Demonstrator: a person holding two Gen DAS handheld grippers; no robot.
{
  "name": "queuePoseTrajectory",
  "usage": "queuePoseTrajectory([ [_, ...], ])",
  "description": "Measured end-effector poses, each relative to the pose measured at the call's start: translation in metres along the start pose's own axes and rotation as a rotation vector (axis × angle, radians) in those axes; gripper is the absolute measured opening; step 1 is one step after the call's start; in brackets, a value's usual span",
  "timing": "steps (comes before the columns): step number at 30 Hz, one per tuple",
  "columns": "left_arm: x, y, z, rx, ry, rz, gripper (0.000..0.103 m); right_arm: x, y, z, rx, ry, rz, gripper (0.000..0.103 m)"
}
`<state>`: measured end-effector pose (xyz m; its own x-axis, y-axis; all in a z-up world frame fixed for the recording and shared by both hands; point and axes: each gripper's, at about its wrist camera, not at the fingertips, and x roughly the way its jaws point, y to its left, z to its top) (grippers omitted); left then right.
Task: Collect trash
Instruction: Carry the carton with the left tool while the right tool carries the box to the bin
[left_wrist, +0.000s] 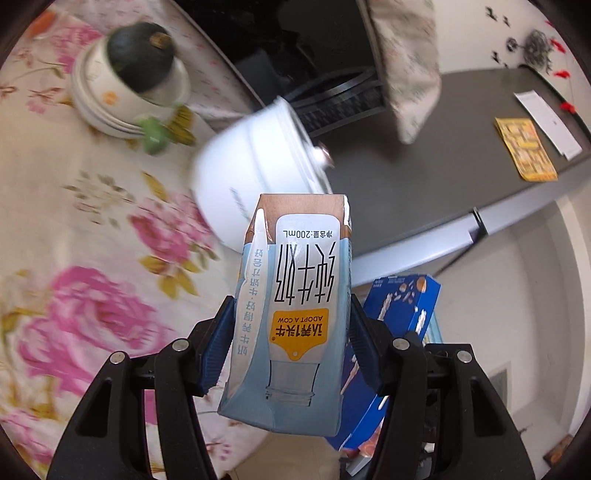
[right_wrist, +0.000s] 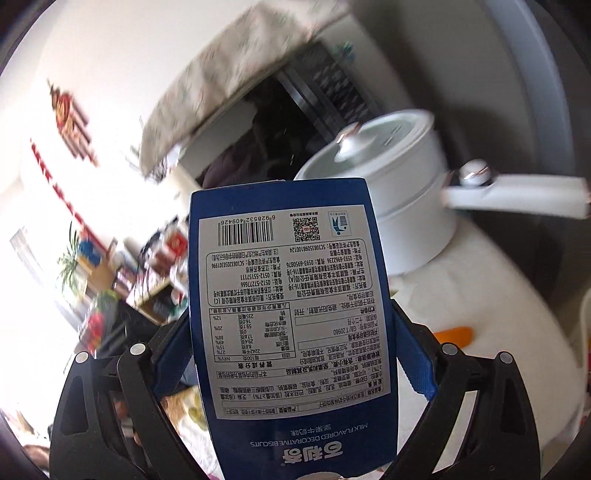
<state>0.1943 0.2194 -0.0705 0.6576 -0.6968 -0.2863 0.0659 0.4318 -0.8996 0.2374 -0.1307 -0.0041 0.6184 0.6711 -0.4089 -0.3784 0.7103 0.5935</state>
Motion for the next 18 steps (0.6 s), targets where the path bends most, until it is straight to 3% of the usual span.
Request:
queuePoseTrajectory([
  [9,0.064,-0.063,-0.040,0.060,0.088,-0.068,0.058,-0.098,-0.080,0.023,0.099,-0.198,-0.171,0.090],
  [14,0.113,-0.087,-0.071,0.063,0.180,-0.095,0.058,-0.153,-0.163,0.024,0.276,-0.289,-0.329,0.090],
  [18,0.153,-0.105,-0.095,0.076,0.251,-0.096,0.058,-0.182,-0.202,0.025,0.344,-0.327,-0.465,0.091],
])
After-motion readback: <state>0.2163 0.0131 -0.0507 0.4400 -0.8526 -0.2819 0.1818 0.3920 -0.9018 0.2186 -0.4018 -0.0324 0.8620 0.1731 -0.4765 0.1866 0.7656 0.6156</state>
